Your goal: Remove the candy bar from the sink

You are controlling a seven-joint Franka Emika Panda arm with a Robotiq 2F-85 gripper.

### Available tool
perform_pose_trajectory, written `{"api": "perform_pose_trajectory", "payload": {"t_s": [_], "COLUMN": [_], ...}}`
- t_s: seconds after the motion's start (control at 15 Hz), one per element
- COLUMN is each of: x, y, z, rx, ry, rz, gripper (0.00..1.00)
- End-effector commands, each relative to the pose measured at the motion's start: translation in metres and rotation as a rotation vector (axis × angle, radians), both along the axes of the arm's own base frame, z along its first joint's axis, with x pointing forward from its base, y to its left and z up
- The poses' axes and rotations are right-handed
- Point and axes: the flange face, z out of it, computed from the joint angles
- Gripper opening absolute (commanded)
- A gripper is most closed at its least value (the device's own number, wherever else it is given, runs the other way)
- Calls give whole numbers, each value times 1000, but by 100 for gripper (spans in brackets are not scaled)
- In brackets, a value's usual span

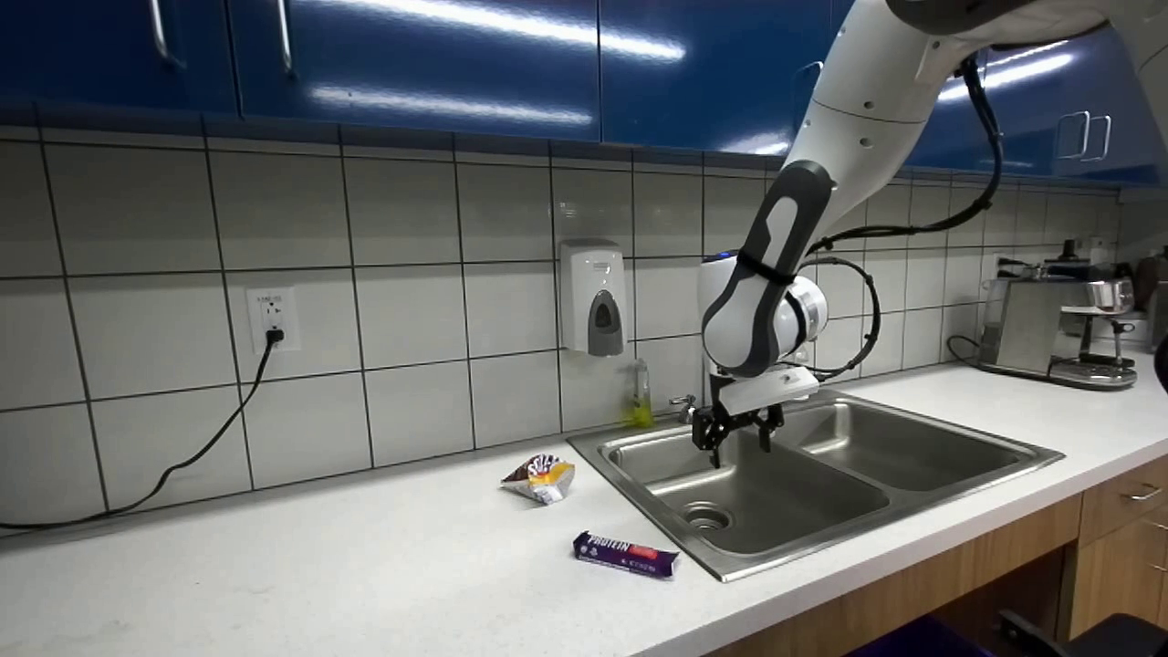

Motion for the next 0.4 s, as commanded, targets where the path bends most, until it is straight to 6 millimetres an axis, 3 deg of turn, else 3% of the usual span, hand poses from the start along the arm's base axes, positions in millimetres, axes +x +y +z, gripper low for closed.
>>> {"api": "perform_pose_trajectory", "payload": {"t_s": [0.0,0.33], "x": [0,0], "y": [-8,-16], "z": [1,1], "rx": [-8,-16], "ry": [-5,-12], "rz": [-26,-63], "gripper": [100,100]}}
